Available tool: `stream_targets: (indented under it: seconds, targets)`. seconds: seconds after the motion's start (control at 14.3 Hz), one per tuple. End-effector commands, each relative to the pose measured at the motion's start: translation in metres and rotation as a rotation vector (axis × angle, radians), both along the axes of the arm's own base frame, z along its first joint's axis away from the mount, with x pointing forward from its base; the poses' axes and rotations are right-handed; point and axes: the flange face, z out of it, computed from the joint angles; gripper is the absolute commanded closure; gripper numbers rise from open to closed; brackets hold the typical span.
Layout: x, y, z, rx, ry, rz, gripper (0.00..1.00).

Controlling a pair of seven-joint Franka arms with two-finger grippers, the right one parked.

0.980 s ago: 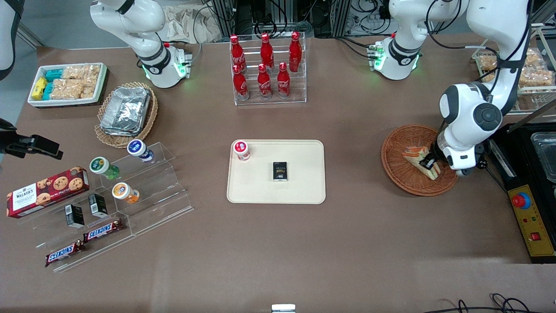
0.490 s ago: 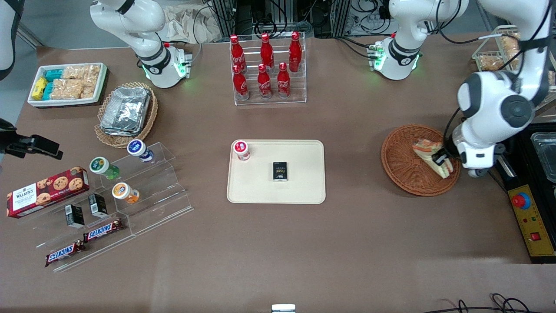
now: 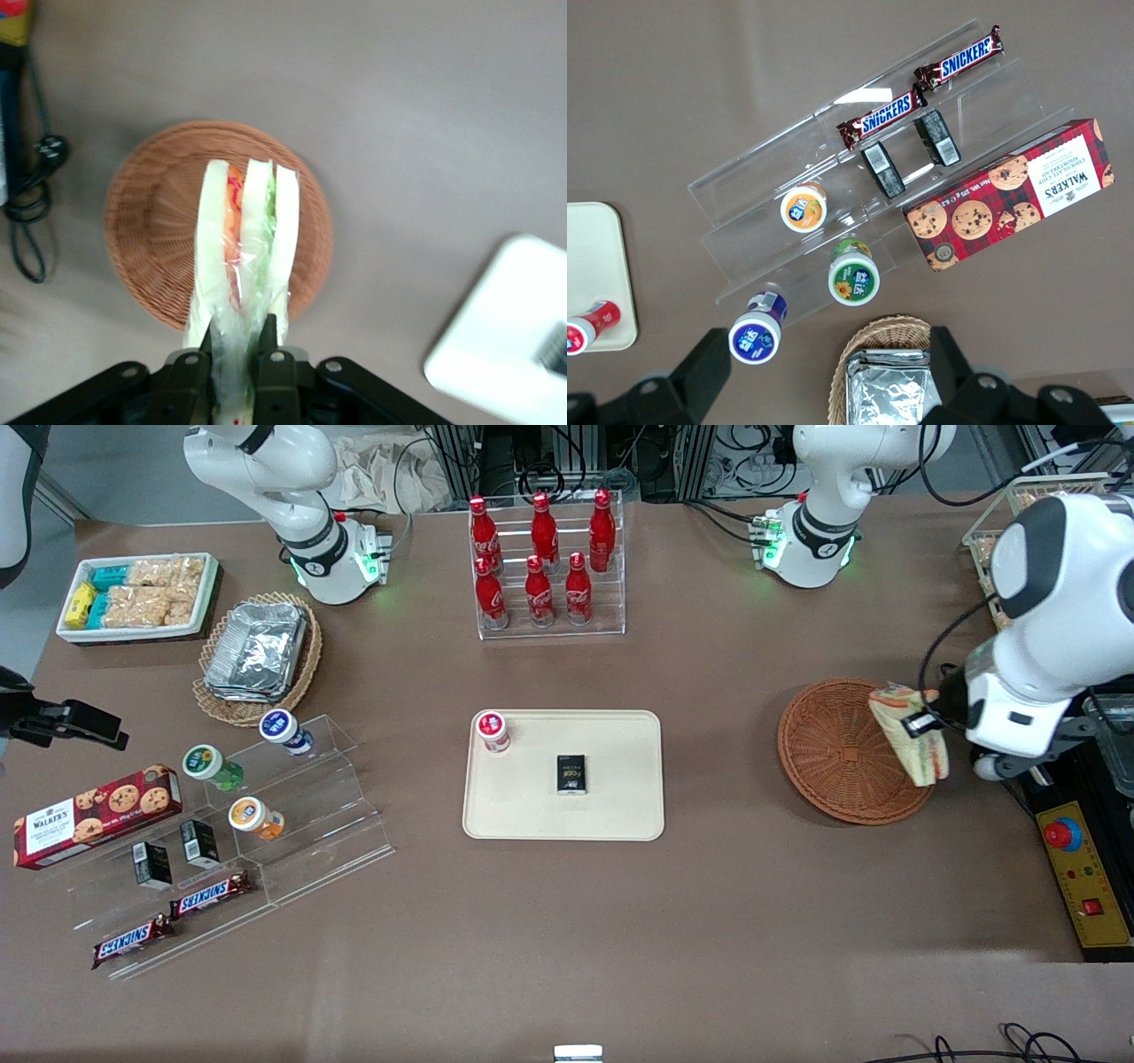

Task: Place sandwich from basket to tray
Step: 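Lift the sandwich out of the basket and carry it toward the cream tray, then lower the sandwich onto the tray beside the black item and release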

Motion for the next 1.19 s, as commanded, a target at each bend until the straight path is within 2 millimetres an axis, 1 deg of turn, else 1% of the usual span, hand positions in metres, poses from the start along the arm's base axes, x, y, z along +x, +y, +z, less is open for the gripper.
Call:
stream_targets:
  seconds: [0.0, 0.07, 0.14, 0.21, 0.28, 0.42, 0.49, 0.56, 0.63, 0.7, 0.77, 0.84, 0.98, 1.12]
  targets:
    - [0.008, -0.083, 0.004, -0.030, 0.014, -0.155, 1.00]
    - [0.007, -0.112, -0.002, -0.044, -0.005, -0.204, 1.00]
    - [0.007, -0.128, -0.008, -0.073, -0.028, -0.222, 1.00]
    - [0.009, -0.146, -0.022, -0.093, -0.039, -0.247, 1.00]
    - [0.003, -0.183, -0.037, -0.123, -0.044, -0.301, 1.00]
    - [0.004, -0.224, -0.077, -0.161, -0.068, -0.349, 1.00]
    - [0.005, -0.240, -0.100, -0.177, -0.070, -0.365, 1.00]
    - [0.006, -0.251, -0.124, -0.183, -0.072, -0.375, 1.00]
    - [0.001, -0.266, -0.152, -0.190, -0.077, -0.394, 1.00]
    - [-0.002, -0.277, -0.174, -0.204, -0.087, -0.401, 1.00]
    - [-0.008, -0.288, -0.195, -0.213, -0.095, -0.411, 1.00]
    - [-0.011, -0.294, -0.212, -0.220, -0.097, -0.404, 1.00]
    - [-0.020, -0.306, -0.234, -0.206, -0.092, -0.419, 1.00]
    - [-0.022, -0.305, -0.251, -0.171, -0.080, -0.422, 1.00]
